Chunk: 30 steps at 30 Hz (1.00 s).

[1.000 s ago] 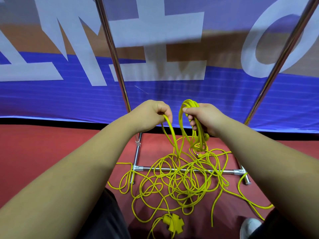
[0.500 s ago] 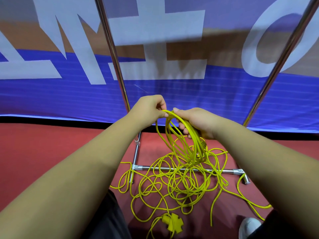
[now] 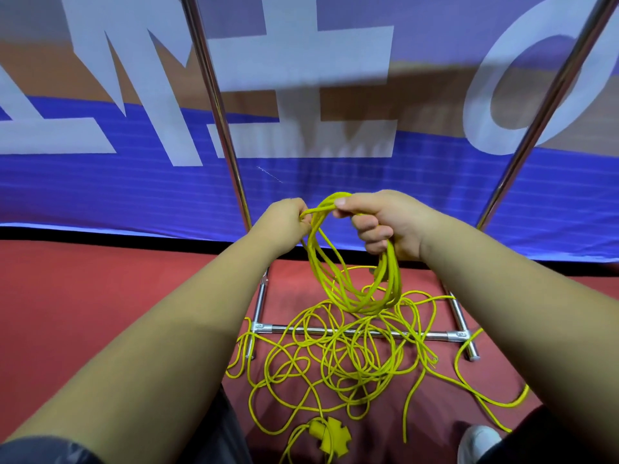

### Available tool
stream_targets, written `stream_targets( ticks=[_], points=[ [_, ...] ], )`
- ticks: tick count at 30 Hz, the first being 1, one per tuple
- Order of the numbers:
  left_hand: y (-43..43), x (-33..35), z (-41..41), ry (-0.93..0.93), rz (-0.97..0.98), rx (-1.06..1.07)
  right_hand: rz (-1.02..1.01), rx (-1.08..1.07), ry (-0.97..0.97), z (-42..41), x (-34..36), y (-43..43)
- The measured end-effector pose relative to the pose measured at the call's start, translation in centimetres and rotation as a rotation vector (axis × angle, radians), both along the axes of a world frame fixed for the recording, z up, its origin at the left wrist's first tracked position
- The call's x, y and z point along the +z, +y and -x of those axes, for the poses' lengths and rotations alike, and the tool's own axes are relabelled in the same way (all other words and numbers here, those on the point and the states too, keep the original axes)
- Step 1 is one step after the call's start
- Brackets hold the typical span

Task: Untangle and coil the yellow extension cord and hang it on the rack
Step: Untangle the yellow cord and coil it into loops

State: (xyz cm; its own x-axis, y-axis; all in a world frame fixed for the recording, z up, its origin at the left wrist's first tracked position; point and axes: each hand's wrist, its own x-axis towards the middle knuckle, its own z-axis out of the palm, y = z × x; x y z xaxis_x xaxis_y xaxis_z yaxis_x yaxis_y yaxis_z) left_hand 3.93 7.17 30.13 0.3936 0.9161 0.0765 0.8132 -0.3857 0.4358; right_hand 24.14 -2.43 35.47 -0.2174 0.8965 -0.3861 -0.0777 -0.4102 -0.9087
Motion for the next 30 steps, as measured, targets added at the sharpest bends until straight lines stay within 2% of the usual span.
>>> stream_targets(
  ticks=[5,9,11,13,16,19,23,25,27,30],
  points=[
    [0.0,-3.1,-0.4,-0.067,0.144,0.096,-0.066,-0.077,0.219,-1.4,2.4,-0.6],
    [-1.0,-6.2,-0.9,0.070,0.345,-0.085,-0.121,-0.114,0.377,-3.1,4.1,-0.9],
    [-1.5,-7.7,-0.9,0.036,0.487,-0.162,-0.160,-0.140,0.459,-4.2,4.6,-0.9],
    [-1.7,-8.2,-1.0,-0.055,0.546,-0.132,-0.199,-0.167,0.484,-5.1,4.7,-0.9],
    [-1.7,-7.0,-1.3,-0.285,0.627,0.035,-0.210,-0.228,0.469,-5.5,4.3,-0.9],
    [-1.5,-4.4,-1.3,-0.533,0.639,0.176,-0.212,-0.315,0.373,-4.9,3.5,-0.8],
    [-0.7,1.3,-1.7,-1.046,0.626,0.418,-0.226,-0.358,0.200,-4.3,1.8,-0.4],
    [0.3,4.9,-0.4,-1.347,0.732,0.427,-0.224,-0.380,0.137,-4.4,1.1,-0.2],
    [1.1,8.1,1.6,-1.639,0.923,0.369,-0.221,-0.396,0.097,-4.3,0.3,0.2],
    [1.0,9.8,3.2,-1.885,1.091,0.284,-0.219,-0.323,-0.048,-3.4,-1.4,0.3]
  ],
)
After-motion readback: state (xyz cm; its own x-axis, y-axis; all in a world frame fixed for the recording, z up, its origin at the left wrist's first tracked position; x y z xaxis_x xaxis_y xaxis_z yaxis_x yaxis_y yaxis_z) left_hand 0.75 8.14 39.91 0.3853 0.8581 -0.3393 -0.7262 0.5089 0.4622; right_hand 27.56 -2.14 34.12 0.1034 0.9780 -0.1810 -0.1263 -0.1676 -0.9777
